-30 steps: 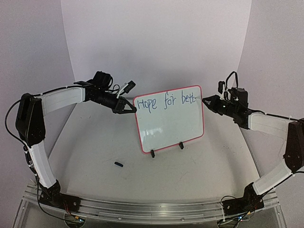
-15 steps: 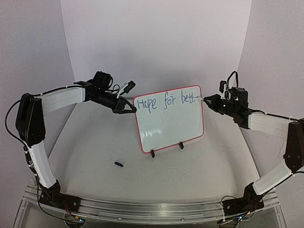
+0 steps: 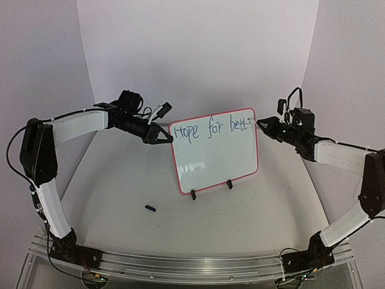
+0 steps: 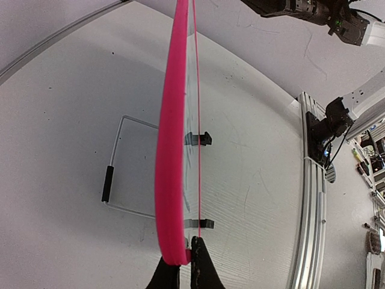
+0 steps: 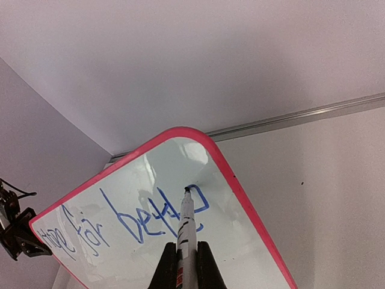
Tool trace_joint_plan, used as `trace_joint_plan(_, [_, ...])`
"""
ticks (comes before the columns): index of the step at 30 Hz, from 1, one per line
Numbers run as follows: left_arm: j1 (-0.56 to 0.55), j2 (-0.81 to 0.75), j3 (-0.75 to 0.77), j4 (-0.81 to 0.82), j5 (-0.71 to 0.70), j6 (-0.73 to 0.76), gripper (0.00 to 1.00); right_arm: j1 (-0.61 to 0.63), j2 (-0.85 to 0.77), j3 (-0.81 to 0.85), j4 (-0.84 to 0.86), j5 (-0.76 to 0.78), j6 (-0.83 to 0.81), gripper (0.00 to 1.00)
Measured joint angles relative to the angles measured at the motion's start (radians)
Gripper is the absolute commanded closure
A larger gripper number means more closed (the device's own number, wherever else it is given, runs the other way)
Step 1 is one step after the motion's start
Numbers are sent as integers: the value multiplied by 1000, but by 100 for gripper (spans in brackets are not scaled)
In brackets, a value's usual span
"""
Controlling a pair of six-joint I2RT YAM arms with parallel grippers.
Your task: Write a sentence on the whiteboard
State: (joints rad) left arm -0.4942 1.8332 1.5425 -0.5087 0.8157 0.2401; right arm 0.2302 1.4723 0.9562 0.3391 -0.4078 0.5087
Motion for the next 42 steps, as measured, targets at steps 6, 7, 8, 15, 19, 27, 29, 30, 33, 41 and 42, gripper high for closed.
trace_joint_plan(6, [0,0,0,-1,-1,0,100,0,6,0,-1,-17,3,100])
trace_joint_plan(7, [0,0,0,-1,-1,0,100,0,6,0,-1,-17,4,100])
trace_joint_plan(8, [0,0,0,-1,-1,0,100,0,6,-1,-1,-17,5,100])
trace_joint_plan(15, [0,0,0,-2,-3,-1,100,0,5,-28,-1,-16,9,100])
trace_joint_plan(19, [0,0,2,-6,-6,-2,100,0,1,-50,-11,-15,12,100])
trace_joint_plan(27, [0,0,2,-6,-5,-1,100,0,-15,-54,-31,20,12,100])
trace_joint_plan(29, [0,0,2,-6,-5,-1,100,0,-21,-54,-38,33,12,100])
trace_joint_plan(30, [-1,0,2,-6,-5,-1,100,0,-23,-54,-40,37,11,100])
trace_joint_plan(33, [-1,0,2,-6,-4,0,100,0,-28,-54,-44,45,11,100])
trace_joint_plan(41, [-2,0,2,-6,-4,0,100,0,-76,-51,-46,21,12,100])
trace_joint_plan(42, [-2,0,2,-6,-4,0,100,0,-83,-49,-46,19,12,100])
